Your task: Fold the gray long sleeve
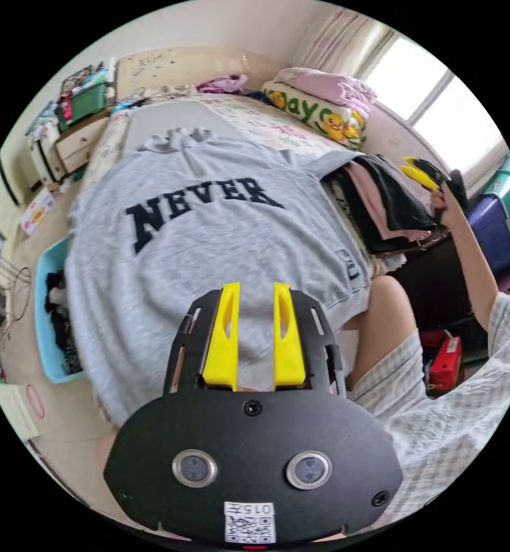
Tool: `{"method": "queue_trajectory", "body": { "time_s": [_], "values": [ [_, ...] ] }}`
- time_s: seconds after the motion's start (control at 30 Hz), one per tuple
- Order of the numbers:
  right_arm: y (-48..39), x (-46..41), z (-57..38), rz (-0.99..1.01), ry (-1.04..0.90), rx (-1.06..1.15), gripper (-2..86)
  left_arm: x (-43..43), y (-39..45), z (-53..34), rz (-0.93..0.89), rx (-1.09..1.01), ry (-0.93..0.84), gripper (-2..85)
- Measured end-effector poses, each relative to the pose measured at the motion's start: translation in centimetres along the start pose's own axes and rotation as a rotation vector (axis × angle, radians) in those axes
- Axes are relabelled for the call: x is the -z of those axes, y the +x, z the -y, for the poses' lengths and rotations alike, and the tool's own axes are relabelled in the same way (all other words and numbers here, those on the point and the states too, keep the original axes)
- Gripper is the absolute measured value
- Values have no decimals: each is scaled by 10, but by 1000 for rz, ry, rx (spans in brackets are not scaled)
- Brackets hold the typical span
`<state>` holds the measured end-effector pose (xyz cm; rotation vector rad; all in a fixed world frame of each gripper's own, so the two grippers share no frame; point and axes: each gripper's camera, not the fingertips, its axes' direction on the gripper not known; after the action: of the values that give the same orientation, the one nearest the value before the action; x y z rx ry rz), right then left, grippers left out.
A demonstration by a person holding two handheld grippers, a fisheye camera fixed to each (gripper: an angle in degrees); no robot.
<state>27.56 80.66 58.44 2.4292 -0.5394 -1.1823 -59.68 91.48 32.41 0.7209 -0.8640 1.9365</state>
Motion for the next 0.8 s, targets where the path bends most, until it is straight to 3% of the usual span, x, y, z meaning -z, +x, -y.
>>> {"method": "queue_trajectory", "body": {
  "time_s": [0.2,0.33,0.5,0.73,0.8],
  "values": [
    [36,-61,104,-100,-6,-207,118,-90,-3,11,-108,-17,-107,95],
    [65,-99,131,-184,-47,-361,134,-100,-11,-1,-35,-82,-58,78],
    [89,-127,144,-232,11,-473,118,-118,-41,-9,-99,-74,-60,90],
    [68,-142,139,-317,80,-412,16,-143,-75,-25,-131,-63,-53,92],
    [9,-139,130,-230,135,-145,9,-154,-90,-33,-153,-43,-39,91]
  ]
}}
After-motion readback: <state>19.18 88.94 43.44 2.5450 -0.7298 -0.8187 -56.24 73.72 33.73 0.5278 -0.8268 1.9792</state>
